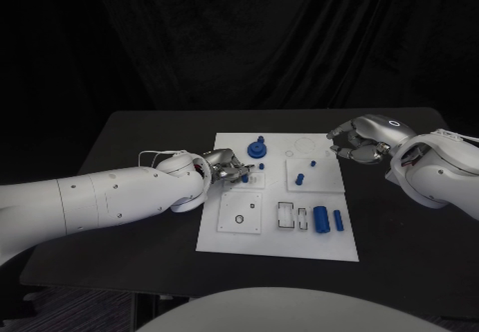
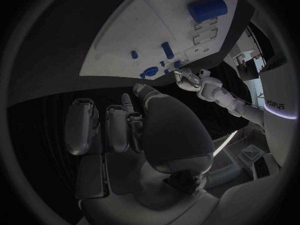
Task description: Assemble the parts on the task board
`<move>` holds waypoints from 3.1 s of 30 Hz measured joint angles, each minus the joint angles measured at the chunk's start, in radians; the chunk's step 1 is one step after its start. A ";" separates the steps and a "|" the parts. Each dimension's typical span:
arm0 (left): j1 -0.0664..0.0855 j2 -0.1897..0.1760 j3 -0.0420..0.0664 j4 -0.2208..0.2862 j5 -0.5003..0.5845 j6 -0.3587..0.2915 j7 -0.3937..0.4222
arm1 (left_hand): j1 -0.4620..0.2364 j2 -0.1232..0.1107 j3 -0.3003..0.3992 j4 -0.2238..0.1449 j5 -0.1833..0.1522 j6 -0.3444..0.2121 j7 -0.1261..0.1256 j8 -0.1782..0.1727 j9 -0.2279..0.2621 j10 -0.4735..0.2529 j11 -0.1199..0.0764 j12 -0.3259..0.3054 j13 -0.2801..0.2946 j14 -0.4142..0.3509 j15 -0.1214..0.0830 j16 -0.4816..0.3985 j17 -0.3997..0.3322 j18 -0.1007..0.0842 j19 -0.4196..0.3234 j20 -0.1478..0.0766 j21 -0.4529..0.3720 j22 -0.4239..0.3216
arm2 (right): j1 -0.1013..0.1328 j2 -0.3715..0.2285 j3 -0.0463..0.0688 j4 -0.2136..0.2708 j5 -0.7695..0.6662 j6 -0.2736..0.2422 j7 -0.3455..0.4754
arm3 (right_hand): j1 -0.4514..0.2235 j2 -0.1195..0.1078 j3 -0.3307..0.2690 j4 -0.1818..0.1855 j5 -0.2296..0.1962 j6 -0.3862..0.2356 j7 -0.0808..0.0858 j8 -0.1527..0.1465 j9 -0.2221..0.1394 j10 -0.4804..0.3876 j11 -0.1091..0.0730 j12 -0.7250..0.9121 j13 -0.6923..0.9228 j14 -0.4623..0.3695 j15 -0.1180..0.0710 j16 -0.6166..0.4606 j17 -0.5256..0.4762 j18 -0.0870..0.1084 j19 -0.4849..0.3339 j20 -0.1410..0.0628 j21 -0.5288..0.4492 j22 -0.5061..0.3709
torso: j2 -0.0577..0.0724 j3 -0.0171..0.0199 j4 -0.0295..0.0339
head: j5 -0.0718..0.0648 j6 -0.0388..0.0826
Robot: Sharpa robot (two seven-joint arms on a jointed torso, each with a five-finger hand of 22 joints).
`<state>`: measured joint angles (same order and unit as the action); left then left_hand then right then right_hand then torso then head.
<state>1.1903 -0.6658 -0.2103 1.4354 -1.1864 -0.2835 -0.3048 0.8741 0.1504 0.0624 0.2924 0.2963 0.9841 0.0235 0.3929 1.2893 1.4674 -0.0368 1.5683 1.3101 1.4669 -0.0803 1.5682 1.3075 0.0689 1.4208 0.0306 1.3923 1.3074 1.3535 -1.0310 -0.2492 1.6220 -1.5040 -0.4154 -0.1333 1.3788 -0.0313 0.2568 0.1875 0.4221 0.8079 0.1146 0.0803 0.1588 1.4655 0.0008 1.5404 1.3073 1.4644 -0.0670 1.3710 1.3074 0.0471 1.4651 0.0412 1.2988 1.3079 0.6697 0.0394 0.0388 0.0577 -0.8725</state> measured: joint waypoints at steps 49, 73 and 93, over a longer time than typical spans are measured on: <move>0.055 -0.039 -0.004 0.062 -0.010 -0.009 -0.003 | 0.081 -0.079 -0.026 -0.002 -0.112 -0.004 0.004 -0.068 0.008 -0.003 -0.003 0.000 0.000 0.000 -0.007 0.000 0.000 0.000 0.008 0.000 -0.014 0.000 | -0.004 -0.003 0.000 -0.004 0.016 0.001 -0.002 | -0.004 -0.004 0.015 -0.004 0.003 0.003 -0.004 -0.004 -0.003 0.000 0.000 -0.025 0.000 0.000 0.000 -0.019 -0.009 0.000 -0.004 0.004 -0.030 0.000 | -0.001 0.0007 -0.0008 | 0.005 0.000; 0.244 0.067 -0.002 -0.063 0.108 0.422 -0.134 | 0.227 -0.054 -0.081 -0.003 -0.024 0.001 0.026 -0.211 -0.101 -0.002 0.013 0.000 0.000 -0.001 0.006 0.000 0.000 0.000 0.012 0.003 -0.018 0.000 | -0.004 0.004 0.000 -0.013 0.016 0.000 -0.007 | -0.008 -0.008 0.018 -0.001 0.003 0.003 -0.004 -0.004 -0.003 0.000 0.000 -0.025 0.000 0.000 0.000 -0.019 -0.010 0.000 -0.004 0.004 -0.030 0.000 | -0.003 0.0037 -0.0041 | 0.003 0.000; 0.243 0.175 -0.002 -0.189 0.152 0.602 -0.207 | 0.242 -0.050 -0.125 -0.001 -0.039 0.047 0.036 -0.291 -0.236 -0.001 0.021 0.000 0.000 0.000 0.014 0.000 0.000 0.000 0.012 0.016 -0.026 0.000 | -0.004 0.016 0.000 -0.019 0.016 0.000 -0.008 | -0.008 -0.008 0.018 -0.001 0.007 0.003 -0.004 -0.004 -0.003 0.000 0.000 -0.030 0.000 0.000 0.000 -0.019 -0.011 0.000 -0.004 0.004 -0.034 -0.001 | 0.000 0.0015 -0.0023 | -0.002 0.000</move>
<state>1.4328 -0.4909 -0.2127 1.2462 -1.0347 0.3190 -0.5120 1.1160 0.1009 -0.0631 0.2910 0.2569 1.0313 0.0590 0.1016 1.0529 1.4662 -0.0162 1.5683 1.3103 1.4669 -0.0659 1.5682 1.3075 0.0690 1.4333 0.0469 1.3667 1.3074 1.3494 -1.0150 -0.2491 1.6033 -1.4876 -0.4155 -0.1415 1.3708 -0.0394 0.2748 0.1860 0.4293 0.8113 0.1109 0.0764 0.1556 1.4655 0.0008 1.5101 1.3073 1.4644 -0.0670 1.3519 1.2967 0.0470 1.4616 0.0447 1.2649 1.3074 0.6701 0.0409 0.0365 0.0555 -0.8725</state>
